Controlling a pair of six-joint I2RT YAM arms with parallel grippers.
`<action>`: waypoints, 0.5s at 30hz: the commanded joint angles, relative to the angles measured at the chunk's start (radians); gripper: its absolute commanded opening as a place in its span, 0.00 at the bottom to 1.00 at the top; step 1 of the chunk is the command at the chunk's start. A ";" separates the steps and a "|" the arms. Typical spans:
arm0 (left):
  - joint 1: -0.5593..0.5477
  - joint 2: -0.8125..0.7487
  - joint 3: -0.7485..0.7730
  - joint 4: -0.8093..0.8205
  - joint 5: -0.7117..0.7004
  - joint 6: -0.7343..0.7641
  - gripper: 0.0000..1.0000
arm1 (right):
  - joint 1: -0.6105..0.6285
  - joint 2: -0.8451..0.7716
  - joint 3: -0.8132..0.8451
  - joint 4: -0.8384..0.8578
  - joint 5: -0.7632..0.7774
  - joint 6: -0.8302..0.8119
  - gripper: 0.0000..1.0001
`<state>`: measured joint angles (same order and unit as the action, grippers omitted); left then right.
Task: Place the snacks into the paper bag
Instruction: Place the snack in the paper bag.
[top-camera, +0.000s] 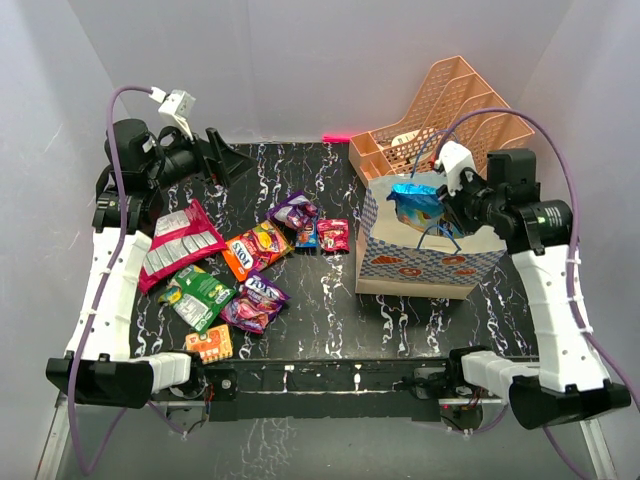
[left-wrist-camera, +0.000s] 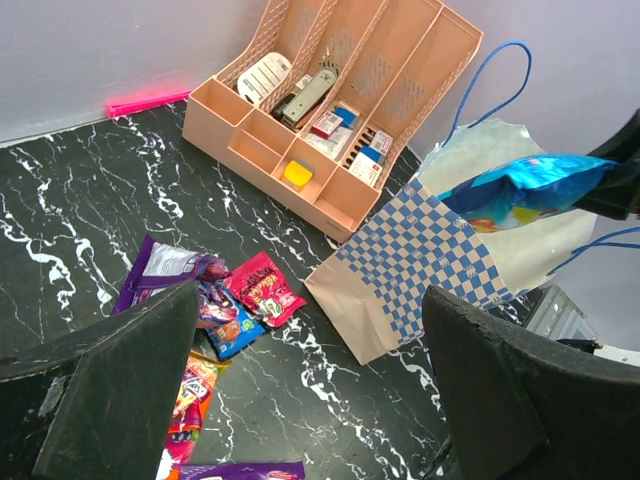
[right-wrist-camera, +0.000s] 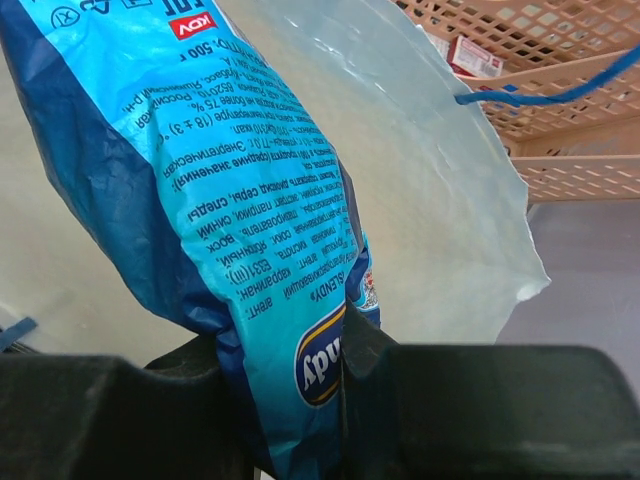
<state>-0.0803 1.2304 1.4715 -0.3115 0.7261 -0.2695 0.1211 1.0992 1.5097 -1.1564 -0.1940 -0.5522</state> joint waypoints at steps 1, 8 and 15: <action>0.005 -0.038 -0.016 0.044 0.030 -0.015 0.91 | -0.007 0.018 0.038 0.123 -0.049 -0.025 0.08; 0.007 -0.039 -0.028 0.053 0.031 -0.022 0.91 | -0.034 0.079 0.032 0.084 -0.082 -0.082 0.08; 0.008 -0.035 -0.032 0.062 0.034 -0.030 0.91 | -0.134 0.114 -0.012 0.042 -0.224 -0.159 0.08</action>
<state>-0.0795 1.2209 1.4422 -0.2836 0.7345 -0.2920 0.0387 1.2121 1.4822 -1.1824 -0.2920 -0.6449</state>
